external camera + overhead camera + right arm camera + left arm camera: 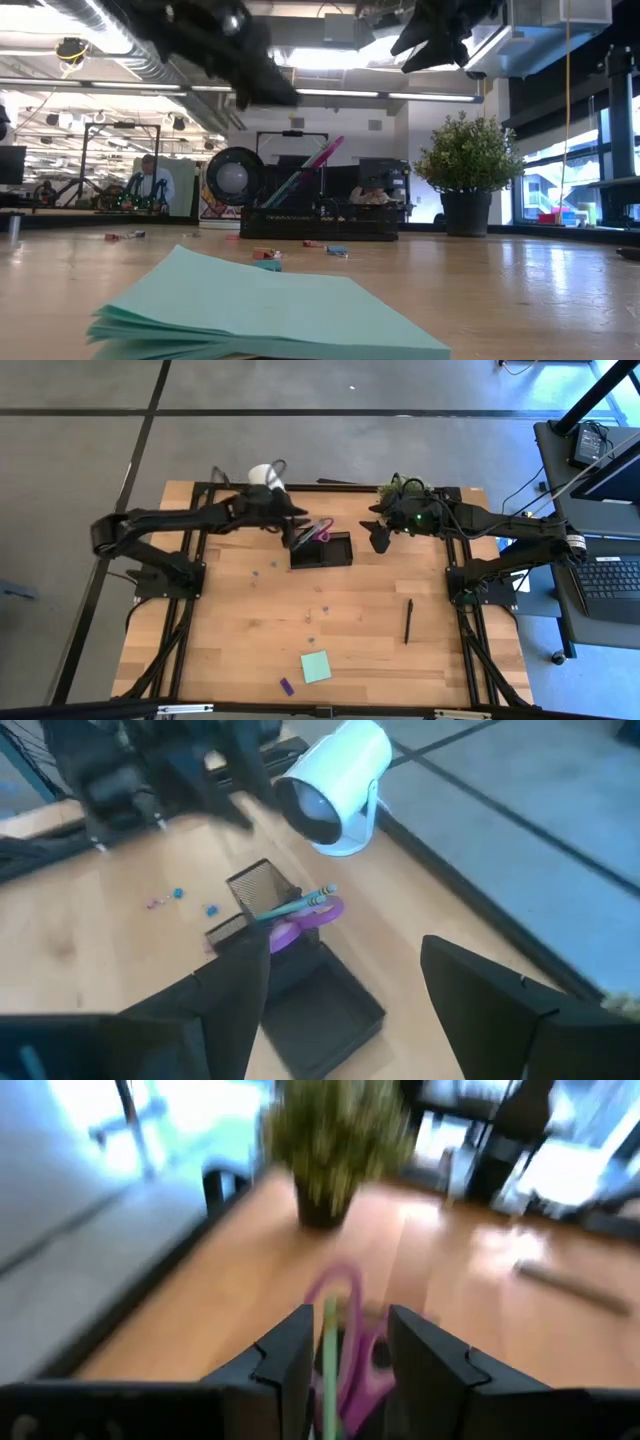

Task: Pick and place office supplies into organizer
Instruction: Put the black pen into the black desk organizer

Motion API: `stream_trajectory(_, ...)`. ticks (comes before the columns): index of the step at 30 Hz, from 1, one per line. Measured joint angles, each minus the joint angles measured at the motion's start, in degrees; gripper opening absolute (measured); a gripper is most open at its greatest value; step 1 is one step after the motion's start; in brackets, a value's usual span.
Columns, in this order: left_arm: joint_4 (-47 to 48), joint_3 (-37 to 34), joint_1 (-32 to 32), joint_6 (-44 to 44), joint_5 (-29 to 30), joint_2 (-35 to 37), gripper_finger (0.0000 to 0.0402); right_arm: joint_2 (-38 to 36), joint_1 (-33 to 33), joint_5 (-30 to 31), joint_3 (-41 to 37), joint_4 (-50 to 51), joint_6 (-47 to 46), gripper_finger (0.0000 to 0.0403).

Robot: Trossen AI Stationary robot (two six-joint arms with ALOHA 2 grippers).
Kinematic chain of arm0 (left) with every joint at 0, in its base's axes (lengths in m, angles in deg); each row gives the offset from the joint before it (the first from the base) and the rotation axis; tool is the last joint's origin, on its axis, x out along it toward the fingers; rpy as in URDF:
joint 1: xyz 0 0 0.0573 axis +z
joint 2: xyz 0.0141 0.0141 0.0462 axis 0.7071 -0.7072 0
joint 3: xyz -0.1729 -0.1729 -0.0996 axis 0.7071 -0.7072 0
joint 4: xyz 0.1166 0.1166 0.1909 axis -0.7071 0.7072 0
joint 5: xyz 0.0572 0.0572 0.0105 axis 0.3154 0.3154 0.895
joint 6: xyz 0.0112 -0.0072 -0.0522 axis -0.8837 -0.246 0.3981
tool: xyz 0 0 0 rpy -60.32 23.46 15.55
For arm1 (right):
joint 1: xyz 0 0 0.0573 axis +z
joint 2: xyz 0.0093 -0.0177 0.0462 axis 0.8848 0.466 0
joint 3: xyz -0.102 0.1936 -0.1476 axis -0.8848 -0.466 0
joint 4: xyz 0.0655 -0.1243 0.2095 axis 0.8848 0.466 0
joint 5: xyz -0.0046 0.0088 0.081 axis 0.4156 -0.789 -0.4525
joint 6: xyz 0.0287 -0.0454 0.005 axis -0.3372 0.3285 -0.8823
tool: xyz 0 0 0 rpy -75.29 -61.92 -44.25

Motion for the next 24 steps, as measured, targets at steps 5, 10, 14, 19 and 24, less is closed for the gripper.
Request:
stream_trajectory(5,-0.54,0.00,-0.34,-0.26,0.52,8.30,0.0125,0.00,0.04,-7.03,0.09,5.41,-14.30,0.0263)
stream_trajectory(10,-0.16,0.00,-0.35,-0.33,0.98,12.35,0.0125,0.14,0.73,-9.60,0.09,25.71,-33.85,0.0263)
stream_trajectory(14,-0.08,0.00,-0.37,-0.51,0.98,12.69,0.0125,0.74,3.88,-11.09,0.04,38.21,-46.67,0.0254)
stream_trajectory(19,0.05,-0.05,-0.35,-1.16,1.03,11.90,0.0125,2.28,10.52,-12.24,0.04,45.76,-63.27,0.0234)
stream_trajectory(24,0.31,-0.07,-0.35,-1.14,0.98,11.34,0.0125,4.66,17.21,-12.39,0.04,47.17,-72.05,0.0219)
